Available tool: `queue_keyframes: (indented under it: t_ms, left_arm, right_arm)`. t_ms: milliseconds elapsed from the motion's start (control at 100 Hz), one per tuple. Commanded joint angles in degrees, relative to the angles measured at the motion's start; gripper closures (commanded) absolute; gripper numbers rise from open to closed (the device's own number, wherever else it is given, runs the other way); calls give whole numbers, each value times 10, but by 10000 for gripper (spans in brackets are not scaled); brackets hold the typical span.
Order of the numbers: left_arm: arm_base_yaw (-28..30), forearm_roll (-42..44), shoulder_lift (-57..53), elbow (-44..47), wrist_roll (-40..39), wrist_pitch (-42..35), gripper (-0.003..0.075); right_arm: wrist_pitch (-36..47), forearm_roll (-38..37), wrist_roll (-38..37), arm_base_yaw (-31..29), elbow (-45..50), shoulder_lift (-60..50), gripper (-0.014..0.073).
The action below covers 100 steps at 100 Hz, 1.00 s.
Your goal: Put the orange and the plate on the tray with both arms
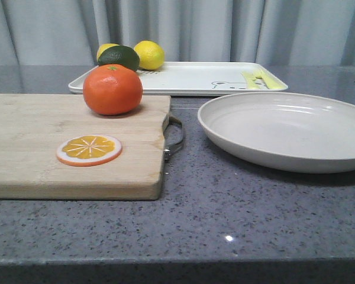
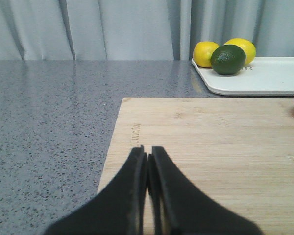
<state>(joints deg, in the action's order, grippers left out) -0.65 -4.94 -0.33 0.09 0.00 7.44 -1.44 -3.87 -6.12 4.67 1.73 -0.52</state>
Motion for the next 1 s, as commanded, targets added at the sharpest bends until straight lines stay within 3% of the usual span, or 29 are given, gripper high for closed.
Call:
queue_keyframes:
  t_ms: [0, 770, 990]
  left_arm:
    - [0, -2, -18, 4, 0, -48, 740]
    - [0, -2, -18, 4, 0, -85, 741]
    - [0, -81, -18, -12, 0, -134, 741]
  right_arm:
    - [41, -7, 1, -2, -14, -8, 662]
    - [58, -7, 1, -2, -14, -8, 662]
    - [93, -7, 1, -2, -14, -8, 662]
